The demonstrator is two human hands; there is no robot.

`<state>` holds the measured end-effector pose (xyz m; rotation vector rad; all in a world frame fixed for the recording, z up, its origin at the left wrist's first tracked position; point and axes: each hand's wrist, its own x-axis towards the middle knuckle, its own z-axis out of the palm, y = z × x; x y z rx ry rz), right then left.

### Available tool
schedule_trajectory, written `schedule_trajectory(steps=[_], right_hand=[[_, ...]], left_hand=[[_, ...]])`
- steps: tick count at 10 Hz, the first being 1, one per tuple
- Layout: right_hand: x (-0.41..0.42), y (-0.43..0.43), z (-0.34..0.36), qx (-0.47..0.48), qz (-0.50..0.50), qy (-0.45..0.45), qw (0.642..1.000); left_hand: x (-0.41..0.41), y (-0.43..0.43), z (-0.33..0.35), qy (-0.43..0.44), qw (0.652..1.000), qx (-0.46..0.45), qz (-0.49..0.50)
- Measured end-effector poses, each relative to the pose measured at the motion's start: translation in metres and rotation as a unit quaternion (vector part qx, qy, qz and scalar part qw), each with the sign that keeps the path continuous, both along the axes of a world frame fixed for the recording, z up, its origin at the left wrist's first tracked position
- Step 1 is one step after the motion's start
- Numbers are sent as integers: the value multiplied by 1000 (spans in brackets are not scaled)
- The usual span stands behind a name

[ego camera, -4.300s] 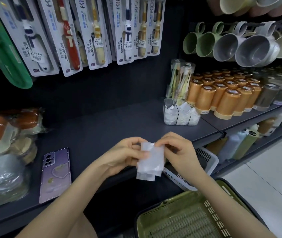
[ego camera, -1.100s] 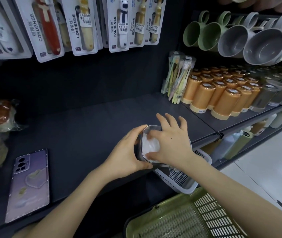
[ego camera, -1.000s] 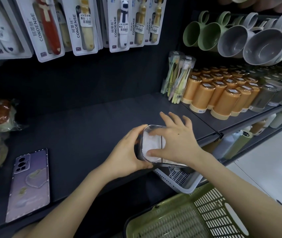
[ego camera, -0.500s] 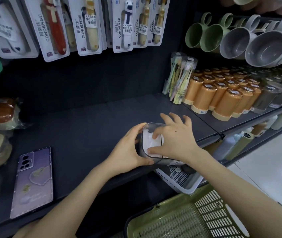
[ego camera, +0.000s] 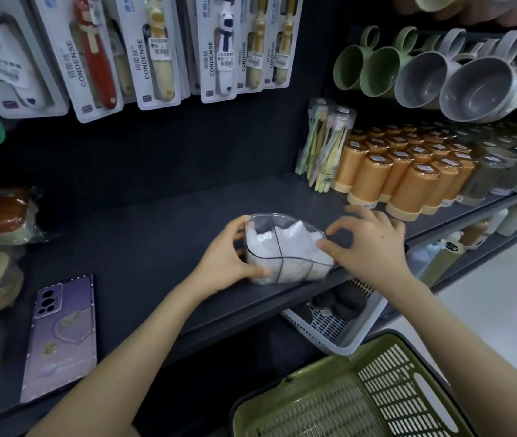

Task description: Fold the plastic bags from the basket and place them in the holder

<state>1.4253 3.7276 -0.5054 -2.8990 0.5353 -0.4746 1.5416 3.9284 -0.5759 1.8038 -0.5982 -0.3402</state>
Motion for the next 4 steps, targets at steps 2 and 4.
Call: schedule_trajectory(steps=[2, 4], right_hand=[[-30, -42, -41, 39, -52, 67, 996], [-50, -50, -55, 57, -36, 89, 994]], left_hand=[[31, -10, 0, 30, 998, -3, 62], [52, -7, 10, 37, 995, 56, 75]])
